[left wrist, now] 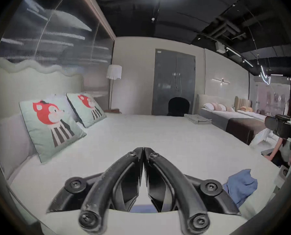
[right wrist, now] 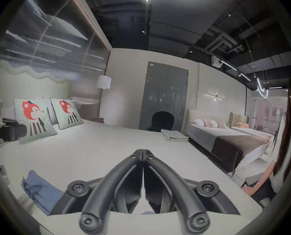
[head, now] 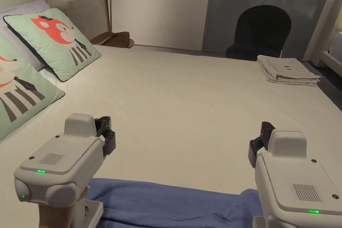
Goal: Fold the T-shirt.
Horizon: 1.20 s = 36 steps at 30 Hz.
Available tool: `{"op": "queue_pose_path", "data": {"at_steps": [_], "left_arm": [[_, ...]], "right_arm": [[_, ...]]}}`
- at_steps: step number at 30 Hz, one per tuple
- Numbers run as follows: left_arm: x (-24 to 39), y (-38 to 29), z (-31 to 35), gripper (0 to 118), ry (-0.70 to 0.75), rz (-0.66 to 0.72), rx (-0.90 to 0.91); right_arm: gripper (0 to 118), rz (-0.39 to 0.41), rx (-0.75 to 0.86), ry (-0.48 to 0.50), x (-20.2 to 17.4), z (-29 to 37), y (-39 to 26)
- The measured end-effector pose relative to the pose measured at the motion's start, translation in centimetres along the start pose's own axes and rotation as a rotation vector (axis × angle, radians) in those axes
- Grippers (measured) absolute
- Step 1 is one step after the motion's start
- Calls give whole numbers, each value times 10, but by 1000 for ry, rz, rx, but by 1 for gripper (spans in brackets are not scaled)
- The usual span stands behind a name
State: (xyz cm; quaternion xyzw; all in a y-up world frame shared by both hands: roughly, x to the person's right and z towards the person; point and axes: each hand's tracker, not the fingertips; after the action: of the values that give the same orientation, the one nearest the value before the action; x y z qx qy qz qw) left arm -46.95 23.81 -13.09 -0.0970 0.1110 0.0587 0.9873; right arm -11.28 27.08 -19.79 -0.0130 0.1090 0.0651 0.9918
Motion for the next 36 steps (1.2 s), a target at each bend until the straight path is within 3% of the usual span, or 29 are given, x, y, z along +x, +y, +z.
{"op": "queue_pose_path", "data": {"at_steps": [3, 8, 17, 19, 20, 24, 25, 36], "left_arm": [[-35, -6, -4, 0, -66, 114, -95], [-106, -26, -20, 0, -251, 423, -309], [-167, -82, -29, 0, -293, 629, -607], [-174, -91, -31, 1, -286, 606, -615], [-178, -96, -33, 7, -287, 614, -638], [-191, -111, -37, 82, -247, 645, -673], [-195, -114, -37, 90, -240, 658, -680], [-191, -132, -50, 88, -238, 721, -694]], "right_arm": [[0, 19, 11, -12, -4, -1, 0], [0, 17, 5, -14, -8, -8, -2], [0, 27, -60, 3, -20, -22, -13], [0, 31, -72, 8, -24, -24, -17], [0, 34, -78, 10, -26, -25, -19], [0, 46, -94, 21, -30, -28, -23], [0, 44, -98, 22, -31, -29, -25], [0, 55, -119, 19, -33, -35, -30]]}}
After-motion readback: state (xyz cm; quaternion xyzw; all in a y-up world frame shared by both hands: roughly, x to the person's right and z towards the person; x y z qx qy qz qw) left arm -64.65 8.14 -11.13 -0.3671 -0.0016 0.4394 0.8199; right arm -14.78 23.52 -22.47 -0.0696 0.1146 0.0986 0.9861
